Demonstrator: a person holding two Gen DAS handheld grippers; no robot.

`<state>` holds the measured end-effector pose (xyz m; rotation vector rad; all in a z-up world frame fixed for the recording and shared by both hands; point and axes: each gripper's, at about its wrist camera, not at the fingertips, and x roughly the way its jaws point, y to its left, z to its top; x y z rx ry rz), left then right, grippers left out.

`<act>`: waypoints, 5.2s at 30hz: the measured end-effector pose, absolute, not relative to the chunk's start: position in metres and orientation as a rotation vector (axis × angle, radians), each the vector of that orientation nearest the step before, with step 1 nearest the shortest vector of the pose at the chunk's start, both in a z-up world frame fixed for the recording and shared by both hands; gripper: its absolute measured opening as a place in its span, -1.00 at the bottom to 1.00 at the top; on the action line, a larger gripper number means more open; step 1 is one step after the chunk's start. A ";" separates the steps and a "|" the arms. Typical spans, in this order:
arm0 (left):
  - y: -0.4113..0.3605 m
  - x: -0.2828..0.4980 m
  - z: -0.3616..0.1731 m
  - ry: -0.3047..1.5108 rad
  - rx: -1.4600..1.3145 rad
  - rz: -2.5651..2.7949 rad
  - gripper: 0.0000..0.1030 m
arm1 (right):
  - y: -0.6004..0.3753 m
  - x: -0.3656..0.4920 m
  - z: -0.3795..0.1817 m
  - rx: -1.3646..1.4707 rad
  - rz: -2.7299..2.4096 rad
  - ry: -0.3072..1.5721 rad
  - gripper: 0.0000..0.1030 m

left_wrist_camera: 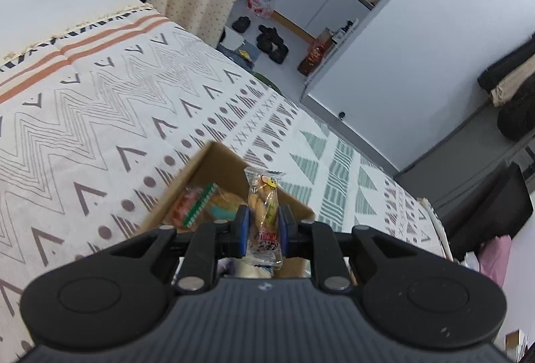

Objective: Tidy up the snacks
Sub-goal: 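Carry the snack stick and blue packet over the box and release them inside, then move both grippers back toward the remaining red bar and biscuit pack, then grasp the red candy bar with the left gripper while the right grasps the orange biscuit pack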

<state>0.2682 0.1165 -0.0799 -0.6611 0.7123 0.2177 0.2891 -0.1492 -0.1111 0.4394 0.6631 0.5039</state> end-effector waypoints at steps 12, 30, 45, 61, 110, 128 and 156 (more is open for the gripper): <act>0.133 0.281 -0.105 0.778 -0.679 0.269 -0.58 | -0.107 0.306 -0.118 0.413 0.538 0.709 -0.46; 0.113 0.277 -0.102 0.783 -0.643 0.294 0.63 | -0.131 0.299 -0.122 0.411 0.517 0.746 0.10; 0.051 0.276 -0.094 0.816 -0.490 0.229 0.72 | -0.204 0.278 -0.134 0.424 0.399 0.728 0.47; -0.022 0.293 -0.089 0.806 -0.310 0.102 0.72 | -0.276 0.277 -0.162 0.488 0.315 0.710 0.52; -0.108 0.399 -0.215 1.039 -0.095 0.011 -0.05 | -0.316 0.354 -0.255 0.583 0.275 0.760 0.44; -0.080 0.376 -0.209 1.053 -0.237 0.111 -0.61 | -0.269 0.384 -0.257 0.487 0.356 0.756 0.38; -0.088 0.349 -0.209 1.144 -0.220 0.092 -0.53 | -0.302 0.318 -0.247 0.426 0.197 0.951 -0.32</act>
